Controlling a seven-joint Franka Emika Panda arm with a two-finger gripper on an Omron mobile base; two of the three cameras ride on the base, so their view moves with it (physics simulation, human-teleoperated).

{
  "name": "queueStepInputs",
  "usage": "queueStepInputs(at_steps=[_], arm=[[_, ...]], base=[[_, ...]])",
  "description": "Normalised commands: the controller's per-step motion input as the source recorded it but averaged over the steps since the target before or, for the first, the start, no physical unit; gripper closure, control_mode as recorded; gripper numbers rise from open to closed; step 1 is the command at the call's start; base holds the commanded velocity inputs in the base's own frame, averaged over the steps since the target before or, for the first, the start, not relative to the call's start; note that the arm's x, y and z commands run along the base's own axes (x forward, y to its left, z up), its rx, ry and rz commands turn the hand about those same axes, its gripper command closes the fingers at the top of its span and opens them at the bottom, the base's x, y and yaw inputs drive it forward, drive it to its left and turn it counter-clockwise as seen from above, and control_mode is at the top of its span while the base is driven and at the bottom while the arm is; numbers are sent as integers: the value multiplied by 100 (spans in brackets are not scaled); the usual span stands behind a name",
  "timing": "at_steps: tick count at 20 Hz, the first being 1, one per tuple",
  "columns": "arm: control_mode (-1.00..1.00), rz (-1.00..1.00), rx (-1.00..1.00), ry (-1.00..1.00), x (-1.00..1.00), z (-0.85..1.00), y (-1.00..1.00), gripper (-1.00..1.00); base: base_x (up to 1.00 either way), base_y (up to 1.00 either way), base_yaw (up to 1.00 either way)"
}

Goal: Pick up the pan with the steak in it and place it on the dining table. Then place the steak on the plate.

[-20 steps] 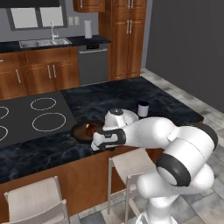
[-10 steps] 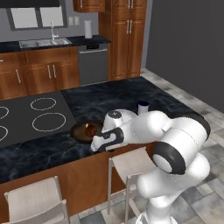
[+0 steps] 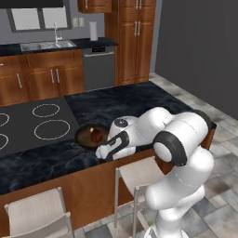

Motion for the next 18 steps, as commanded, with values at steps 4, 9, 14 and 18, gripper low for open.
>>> queueStepInputs(at_steps=[4,9,14,18], arm=[[-100,-1,0,0,3,0,0,100],[-100,0,0,0,1,0,0,100],[-100,-1,0,0,22,-4,5,100],[-100,-2,0,0,29,-6,6,100]], base=[[0,0,0],[0,0,0],[0,0,0],[0,0,0]])
